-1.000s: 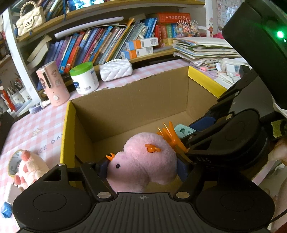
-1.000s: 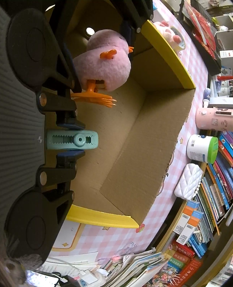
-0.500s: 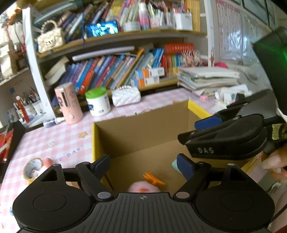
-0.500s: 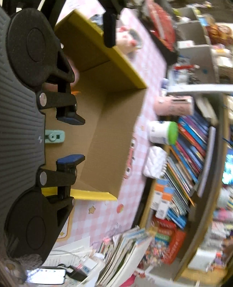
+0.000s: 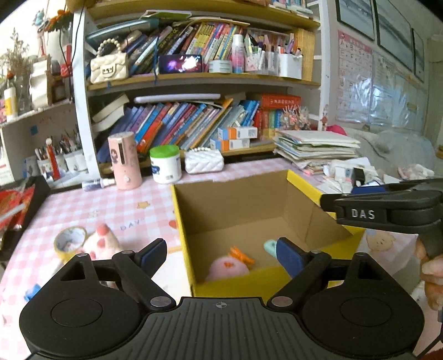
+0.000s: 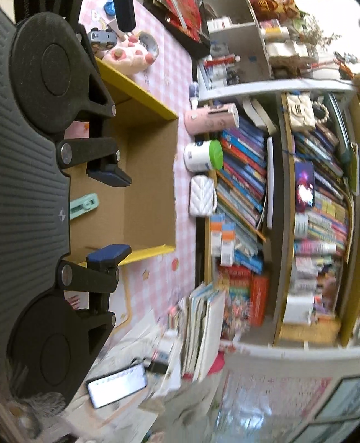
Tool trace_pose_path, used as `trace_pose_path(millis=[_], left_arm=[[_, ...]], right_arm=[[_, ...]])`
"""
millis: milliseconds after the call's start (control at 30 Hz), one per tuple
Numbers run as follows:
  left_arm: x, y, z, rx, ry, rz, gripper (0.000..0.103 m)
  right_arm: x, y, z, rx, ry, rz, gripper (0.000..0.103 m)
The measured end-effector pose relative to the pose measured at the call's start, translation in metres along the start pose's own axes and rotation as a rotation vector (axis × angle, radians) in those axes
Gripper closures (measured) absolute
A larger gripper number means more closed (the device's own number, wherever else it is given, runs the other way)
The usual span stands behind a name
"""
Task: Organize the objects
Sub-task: 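Withdraw both open tools from the box back over the table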
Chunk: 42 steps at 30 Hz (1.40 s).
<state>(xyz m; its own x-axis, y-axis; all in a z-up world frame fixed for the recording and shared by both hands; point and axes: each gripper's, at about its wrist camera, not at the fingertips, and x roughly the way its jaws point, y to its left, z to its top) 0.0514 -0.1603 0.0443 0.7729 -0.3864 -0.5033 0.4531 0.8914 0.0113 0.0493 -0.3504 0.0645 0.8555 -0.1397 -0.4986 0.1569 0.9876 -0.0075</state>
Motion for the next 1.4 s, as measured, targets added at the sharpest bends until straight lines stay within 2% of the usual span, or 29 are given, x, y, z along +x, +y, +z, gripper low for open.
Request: trace_pose_path(millis=[167,633,867,1000,1400], left_arm=[[-0.017,0.013,-0.018,-0.013,0.022,-0.026,0.015],[-0.053,0.041,-0.080,0.033,0.157,0.019,0.015],[-0.070,0.057,-0.099,0.026,0.194,0.035,0.015],[-0.078,0.068,-0.108,0.016,0.208,0.052,0.015],[-0.104,0.107,-0.122,-0.053,0.211,0.133,0.014]], right_arm=[[-0.021,0.014,-0.026,0.032,0.045,-0.054,0.059],[-0.054,0.070,-0.097,0.045,0.190,-0.098,0.058],[-0.063,0.097,-0.116,0.033,0.236,-0.059,0.053],[-0.067,0.115,-0.121,0.012,0.248,-0.035,0.045],[-0.066,0.165,-0.123,-0.061,0.267,0.066,0.045]])
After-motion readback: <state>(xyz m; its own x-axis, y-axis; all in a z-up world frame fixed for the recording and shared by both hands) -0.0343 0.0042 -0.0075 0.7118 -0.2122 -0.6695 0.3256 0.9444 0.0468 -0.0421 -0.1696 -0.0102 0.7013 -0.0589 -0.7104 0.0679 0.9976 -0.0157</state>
